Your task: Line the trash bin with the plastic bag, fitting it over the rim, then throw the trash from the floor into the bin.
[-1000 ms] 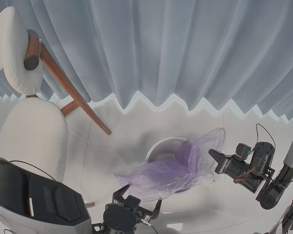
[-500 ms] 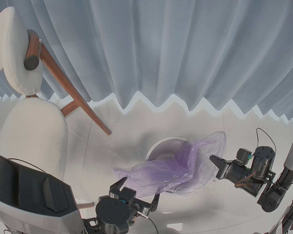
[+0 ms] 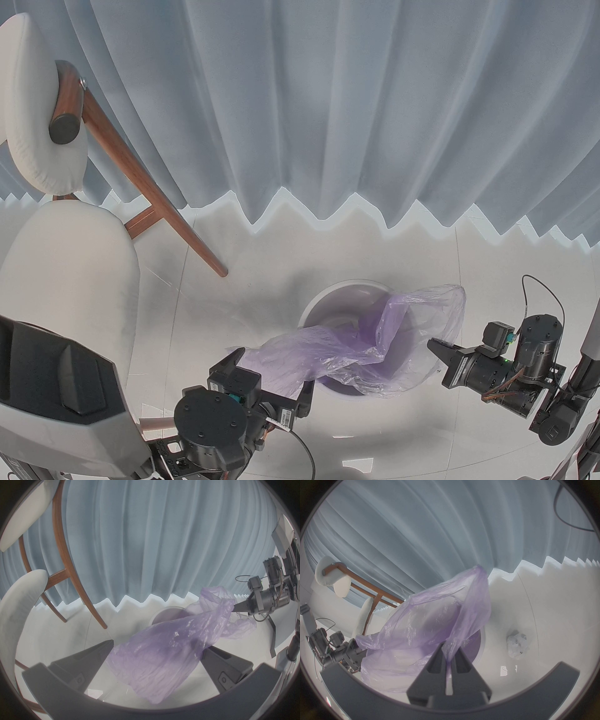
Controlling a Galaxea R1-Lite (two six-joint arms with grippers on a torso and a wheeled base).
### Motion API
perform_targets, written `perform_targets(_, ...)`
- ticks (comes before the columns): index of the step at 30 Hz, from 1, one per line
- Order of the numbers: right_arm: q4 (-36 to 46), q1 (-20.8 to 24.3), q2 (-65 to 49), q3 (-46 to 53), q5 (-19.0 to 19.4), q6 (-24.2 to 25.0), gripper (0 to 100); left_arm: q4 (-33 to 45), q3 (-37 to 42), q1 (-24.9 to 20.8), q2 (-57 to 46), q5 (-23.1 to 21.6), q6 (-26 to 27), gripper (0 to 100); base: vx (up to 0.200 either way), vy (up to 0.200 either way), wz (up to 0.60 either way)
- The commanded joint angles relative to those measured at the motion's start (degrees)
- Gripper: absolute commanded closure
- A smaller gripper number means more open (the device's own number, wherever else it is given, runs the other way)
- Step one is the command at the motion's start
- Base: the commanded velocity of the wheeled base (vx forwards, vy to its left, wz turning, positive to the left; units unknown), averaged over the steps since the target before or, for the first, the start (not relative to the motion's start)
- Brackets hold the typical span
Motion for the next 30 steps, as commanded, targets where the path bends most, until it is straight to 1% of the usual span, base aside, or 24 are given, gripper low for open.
perform_targets(1, 0.0, 0.1, 0.2, 0.3, 0.1, -0.1, 100, 0.0, 0.1, 1.0, -1.7, 0.0, -0.1, 0, 0.000, 0.000, 0.00)
perform_targets(6, 0.0, 0.0, 0.7, 0.2, 0.1, -0.3, 100, 0.0, 1.5, 0.7, -2.9, 0.0, -0.4, 0, 0.000, 0.000, 0.00)
perform_targets(8, 0.0, 0.1, 0.6, 0.2, 0.1, -0.4, 100, 0.0, 3.5, 1.0, -4.2, 0.0, -0.5, 0, 0.000, 0.000, 0.00)
perform_targets(11, 0.0, 0.1, 0.7, 0.5, 0.1, -0.4, 100, 0.0, 3.8, 1.9, -5.3, -0.3, -0.4, 0, 0.000, 0.000, 0.00)
perform_targets(16, 0.1, 0.2, 0.7, 0.5, 0.1, -0.4, 100, 0.0, 4.6, 1.9, -6.7, -0.4, -0.5, 0, 0.000, 0.000, 0.00)
perform_targets(22, 0.0, 3.4, 0.7, 0.9, 0.0, -0.1, 100, 0.0, 5.2, 4.1, -5.9, -0.6, -0.4, 0, 0.000, 0.000, 0.00)
perform_targets(28, 0.0, 3.8, 0.5, 0.7, -0.1, -0.4, 100, 0.0, 5.3, 4.0, -4.1, -0.6, -0.5, 0, 0.000, 0.000, 0.00)
perform_targets(29, -0.1, 3.8, 0.1, 0.6, -0.1, -0.4, 100, -0.1, 5.3, 4.0, -3.4, -0.4, -0.5, 100, 0.000, 0.000, 0.00)
perform_targets(30, -0.1, 3.8, 0.0, 0.7, -0.1, -0.4, 100, -0.1, 5.4, 3.9, -3.2, -0.4, -0.5, 100, 0.000, 0.000, 0.00)
